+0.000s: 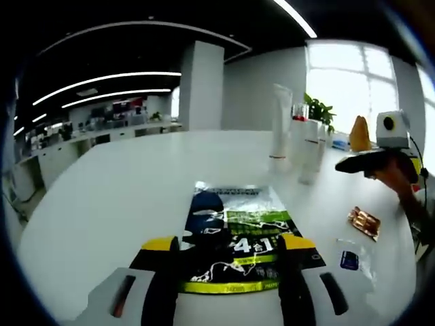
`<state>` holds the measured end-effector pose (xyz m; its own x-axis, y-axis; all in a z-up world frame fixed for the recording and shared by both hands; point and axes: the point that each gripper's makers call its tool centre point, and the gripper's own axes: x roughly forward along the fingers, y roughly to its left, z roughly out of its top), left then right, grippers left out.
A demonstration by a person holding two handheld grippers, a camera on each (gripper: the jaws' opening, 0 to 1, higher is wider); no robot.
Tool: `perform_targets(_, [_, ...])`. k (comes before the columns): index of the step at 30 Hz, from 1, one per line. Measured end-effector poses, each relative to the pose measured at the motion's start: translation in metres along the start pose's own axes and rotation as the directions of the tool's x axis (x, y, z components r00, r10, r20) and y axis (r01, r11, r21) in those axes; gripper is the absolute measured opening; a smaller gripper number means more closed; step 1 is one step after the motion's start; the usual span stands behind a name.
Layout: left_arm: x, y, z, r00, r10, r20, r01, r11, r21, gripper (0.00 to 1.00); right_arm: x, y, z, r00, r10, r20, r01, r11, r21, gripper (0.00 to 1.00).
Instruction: Arrange the skincare products in the storage area until every visible bottle or jar stands upright without overlapping.
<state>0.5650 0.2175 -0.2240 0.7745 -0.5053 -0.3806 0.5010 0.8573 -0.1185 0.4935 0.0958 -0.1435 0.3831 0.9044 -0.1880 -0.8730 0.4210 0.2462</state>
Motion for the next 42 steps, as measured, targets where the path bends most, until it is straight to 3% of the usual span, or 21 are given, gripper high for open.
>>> perform_targets(3, [0.002,0.002,0.002,1.0,0.0,0.009,0.0,1.0,-0.009,0.58,0.012,-0.008,-0.005,0.999,-0.032,-0.012,0.032,0.999,-0.015,0.74])
perform_targets(7, [0.003,0.002,0.003,1.0,0.008,0.021,-0.008,1.0,0.009,0.58,0.026,-0.029,-0.023,0.989,-0.111,-0.102,0.108,0.994,-0.036,0.67])
perform_targets(8, [0.004,0.001,0.003,1.0,0.008,0.024,-0.008,1.0,0.004,0.58,0.029,-0.032,-0.023,0.987,-0.126,-0.098,0.122,0.991,-0.05,0.64])
perform_targets(14, [0.005,0.005,0.005,0.998,0.055,0.038,-0.054,0.998,-0.029,0.49,0.044,-0.052,-0.016,0.961,-0.263,-0.089,0.245,0.954,-0.17,0.33])
perform_targets(19, [0.016,0.007,0.011,0.995,0.088,0.055,-0.085,0.995,-0.059,0.42,0.079,-0.028,-0.022,0.973,-0.194,-0.126,0.179,0.977,-0.119,0.33])
perform_targets(21, [0.019,0.003,0.012,0.993,0.101,0.057,-0.098,0.994,-0.056,0.42,0.085,-0.027,-0.035,0.958,-0.212,-0.195,0.186,0.972,-0.146,0.31])
perform_targets(23, [0.021,0.002,0.012,0.992,0.108,0.059,-0.106,0.994,-0.041,0.41,0.087,-0.032,-0.041,0.944,-0.25,-0.215,0.211,0.959,-0.192,0.3])
perform_targets(26, [0.023,0.005,0.013,0.994,0.093,0.058,-0.091,0.995,-0.035,0.41,0.087,-0.041,-0.051,0.931,-0.281,-0.234,0.247,0.955,-0.163,0.16])
perform_targets(27, [0.022,0.005,0.013,0.995,0.088,0.056,-0.086,0.996,-0.035,0.41,0.085,-0.049,-0.044,0.932,-0.315,-0.18,0.28,0.94,-0.196,0.08])
perform_targets(28, [0.022,0.005,0.013,0.994,0.089,0.056,-0.087,0.996,-0.036,0.4,0.08,-0.054,-0.047,0.921,-0.341,-0.191,0.303,0.931,-0.204,0.02])
perform_targets(29, [0.022,0.007,0.013,0.995,0.089,0.054,-0.087,0.996,-0.037,0.4,0.078,-0.055,-0.048,0.921,-0.342,-0.185,0.304,0.931,-0.203,0.0])
perform_targets(33, [0.021,0.006,0.013,0.995,0.09,0.052,-0.089,0.996,-0.033,0.39,0.08,-0.053,-0.047,0.926,-0.333,-0.177,0.295,0.932,-0.209,0.0])
perform_targets(34, [0.021,0.006,0.013,0.995,0.09,0.051,-0.088,0.995,-0.036,0.39,0.079,-0.052,-0.046,0.921,-0.346,-0.18,0.303,0.926,-0.227,0.0])
perform_targets(39, [0.011,0.005,0.012,0.996,0.086,0.035,-0.083,0.995,-0.06,0.25,0.072,-0.07,-0.039,0.884,-0.449,-0.13,0.372,0.844,-0.386,0.0])
perform_targets(42, [0.011,0.001,0.011,0.997,0.075,0.032,-0.073,0.995,-0.06,0.23,0.07,-0.076,-0.038,0.882,-0.451,-0.135,0.38,0.851,-0.363,0.0])
